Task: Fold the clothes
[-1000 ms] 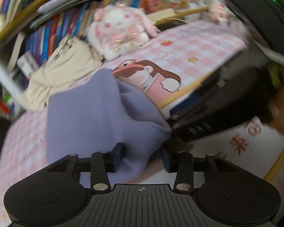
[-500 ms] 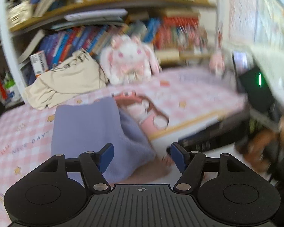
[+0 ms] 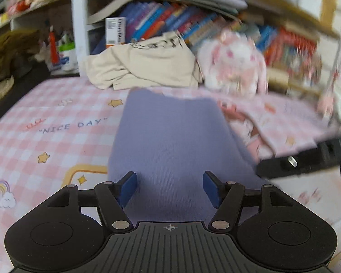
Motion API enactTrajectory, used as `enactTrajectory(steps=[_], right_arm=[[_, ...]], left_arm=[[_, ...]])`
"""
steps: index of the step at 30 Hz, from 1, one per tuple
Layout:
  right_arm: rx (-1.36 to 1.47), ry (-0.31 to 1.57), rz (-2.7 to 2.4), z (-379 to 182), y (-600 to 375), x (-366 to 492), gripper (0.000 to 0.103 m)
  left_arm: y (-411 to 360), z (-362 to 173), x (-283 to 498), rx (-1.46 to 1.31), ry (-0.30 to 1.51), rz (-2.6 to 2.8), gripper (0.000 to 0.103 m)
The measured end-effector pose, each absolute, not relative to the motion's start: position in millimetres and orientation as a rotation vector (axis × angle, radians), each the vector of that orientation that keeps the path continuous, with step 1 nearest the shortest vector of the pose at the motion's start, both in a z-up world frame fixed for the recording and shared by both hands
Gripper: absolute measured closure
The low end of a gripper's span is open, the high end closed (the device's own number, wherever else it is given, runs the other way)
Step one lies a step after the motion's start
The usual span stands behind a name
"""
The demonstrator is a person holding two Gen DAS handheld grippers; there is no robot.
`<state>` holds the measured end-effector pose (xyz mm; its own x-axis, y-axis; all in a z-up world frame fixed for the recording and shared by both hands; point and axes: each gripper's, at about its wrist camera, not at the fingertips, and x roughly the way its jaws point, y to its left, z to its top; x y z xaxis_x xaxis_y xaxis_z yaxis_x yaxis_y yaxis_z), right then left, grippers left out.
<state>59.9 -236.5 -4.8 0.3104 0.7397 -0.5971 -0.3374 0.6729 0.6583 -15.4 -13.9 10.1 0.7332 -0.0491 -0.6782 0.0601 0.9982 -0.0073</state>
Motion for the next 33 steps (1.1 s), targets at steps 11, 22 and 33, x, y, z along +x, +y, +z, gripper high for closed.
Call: enactTrajectory(steps=[11,22,33], right_arm=[[0.236,0.880,0.674,-1.5,-189.8,70.4,0.085],[0.165,0.822,0.619,-17.7,-203.8,58.6,0.085],[0.270,0.832,0.680,-8.2,-215.3,41.4,0.094]], left_arm=[[-28.4,-3.0,-30.5,0.183,0.739,-0.089,0.036],[-29.3,-5.9,-24.1,0.220,0.786,-0.121,0.027],[-23.7,4.6,-27.2,0.195,0.797,-0.122,0.024]])
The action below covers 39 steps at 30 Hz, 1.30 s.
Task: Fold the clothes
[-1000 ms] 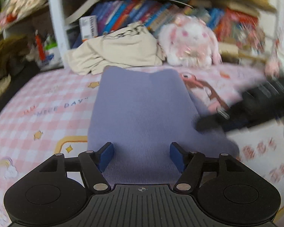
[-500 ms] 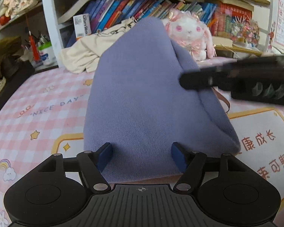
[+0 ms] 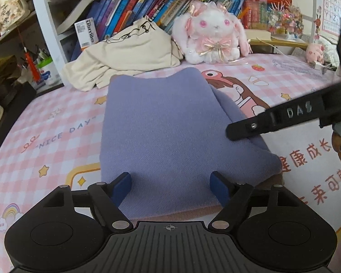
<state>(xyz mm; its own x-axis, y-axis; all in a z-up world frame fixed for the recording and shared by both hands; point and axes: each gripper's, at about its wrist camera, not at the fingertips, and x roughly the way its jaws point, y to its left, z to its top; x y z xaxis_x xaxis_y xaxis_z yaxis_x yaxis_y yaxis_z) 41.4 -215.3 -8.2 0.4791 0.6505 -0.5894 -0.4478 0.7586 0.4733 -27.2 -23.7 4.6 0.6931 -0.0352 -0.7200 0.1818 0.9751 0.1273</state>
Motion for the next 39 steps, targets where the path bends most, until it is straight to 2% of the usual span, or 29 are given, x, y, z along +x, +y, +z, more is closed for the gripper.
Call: enactTrajectory(steps=[3,8,10,11,13,18,19,21,23,24,25,26,29,36,38,39], right_arm=[[0.178,0.650,0.715,19.4,-213.6,14.7,0.097],[0.188,0.886,0.586,-15.7,-208.2,29.1,0.096],[0.268,0.897,0.563,-20.4,-217.3,29.2,0.095],[0.290,0.898,0.552,-18.6,-219.9,28.6,0.088],[0.313,0.872,0.515,-10.4,-224.0,25.5,0.064],[0.379,0.763,0.466,15.7,-228.6,16.0,0.061],[0.384,0.760,0.479,19.2,-223.8,17.4,0.057],[0.400,0.799,0.481,16.1,-211.2,25.2,0.057],[0.412,0.835,0.471,7.0,-200.3,35.8,0.061],[0.401,0.848,0.467,2.2,-193.2,39.7,0.082],[0.377,0.840,0.470,2.0,-186.8,39.7,0.096],[0.346,0.825,0.475,3.6,-180.8,38.1,0.096],[0.241,0.623,0.498,27.4,-174.1,6.9,0.096],[0.282,0.813,0.323,-10.8,-179.4,14.9,0.094],[0.301,0.801,0.308,-1.2,-181.5,12.8,0.086],[0.326,0.794,0.300,2.5,-184.4,11.8,0.066]], left_arm=[[-14.3,21.6,-36.7,0.150,0.744,-0.101,0.024],[19.8,30.7,-38.8,0.014,0.716,-0.043,0.020],[33.0,28.1,-33.0,-0.022,0.738,-0.015,0.020],[38.8,27.6,-31.5,-0.041,0.740,-0.013,0.020],[50.4,27.5,-29.5,-0.085,0.736,-0.015,0.020],[71.9,27.4,-21.1,-0.172,0.729,-0.049,0.020],[75.0,25.7,-17.5,-0.182,0.734,-0.064,0.020],[79.1,22.5,-10.0,-0.191,0.746,-0.092,0.020],[80.3,20.5,-3.7,-0.190,0.752,-0.119,0.020],[80.7,20.3,-0.6,-0.191,0.749,-0.134,0.020],[81.4,20.6,2.8,-0.191,0.745,-0.152,0.020],[82.1,21.3,5.4,-0.191,0.741,-0.165,0.020],[86.7,22.6,11.1,-0.197,0.730,-0.201,0.020],[100.2,4.3,21.4,-0.286,0.818,-0.245,0.020],[104.1,2.3,21.9,-0.302,0.824,-0.264,0.020],[106.6,1.2,23.4,-0.320,0.831,-0.273,0.020]])
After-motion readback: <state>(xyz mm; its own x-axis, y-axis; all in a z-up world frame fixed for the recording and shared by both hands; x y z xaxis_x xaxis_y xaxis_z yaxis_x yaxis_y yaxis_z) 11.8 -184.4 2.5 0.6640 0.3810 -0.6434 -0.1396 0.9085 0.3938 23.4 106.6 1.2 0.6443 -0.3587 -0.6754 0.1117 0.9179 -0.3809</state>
